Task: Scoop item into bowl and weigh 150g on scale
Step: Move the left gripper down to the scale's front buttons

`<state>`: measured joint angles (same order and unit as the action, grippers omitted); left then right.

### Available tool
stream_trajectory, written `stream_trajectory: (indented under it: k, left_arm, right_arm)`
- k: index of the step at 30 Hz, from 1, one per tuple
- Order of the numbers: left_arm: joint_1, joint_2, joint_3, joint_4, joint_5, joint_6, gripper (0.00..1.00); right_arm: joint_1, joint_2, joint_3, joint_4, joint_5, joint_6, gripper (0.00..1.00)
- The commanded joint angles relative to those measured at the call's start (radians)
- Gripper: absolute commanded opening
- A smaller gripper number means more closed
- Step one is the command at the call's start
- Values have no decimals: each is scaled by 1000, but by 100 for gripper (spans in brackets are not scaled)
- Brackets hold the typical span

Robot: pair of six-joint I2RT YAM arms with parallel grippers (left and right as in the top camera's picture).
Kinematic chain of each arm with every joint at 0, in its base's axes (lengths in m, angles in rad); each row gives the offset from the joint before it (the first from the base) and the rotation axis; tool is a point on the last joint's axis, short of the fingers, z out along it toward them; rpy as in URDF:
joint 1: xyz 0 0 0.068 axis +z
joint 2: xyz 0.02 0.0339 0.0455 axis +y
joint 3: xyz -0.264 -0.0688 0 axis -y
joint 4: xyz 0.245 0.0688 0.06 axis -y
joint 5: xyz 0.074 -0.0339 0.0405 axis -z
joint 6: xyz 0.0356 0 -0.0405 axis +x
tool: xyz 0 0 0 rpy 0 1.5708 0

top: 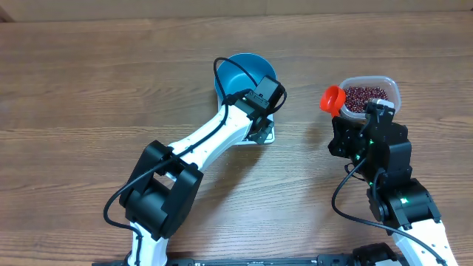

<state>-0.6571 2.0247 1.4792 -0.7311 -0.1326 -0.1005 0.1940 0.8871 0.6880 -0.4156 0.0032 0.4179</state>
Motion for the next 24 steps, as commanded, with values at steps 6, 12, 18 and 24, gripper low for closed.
stream_trajectory:
  k: [6,12,18,24]
  left_arm:
    - [-3,16,14,6,-16,18,4]
    - [-3,16,14,4,-16,18,4]
    - [-3,16,12,11,-15,14,4]
    - [-3,16,-21,52,-12,6,4]
  right_arm:
    - [-6,-14,29,10,-5,-8,4]
    - [-6,-14,29,11,-5,-8,4]
    - [-6,-14,29,9,-5,-7,4]
    - [-6,-14,29,9,-24,-8,4]
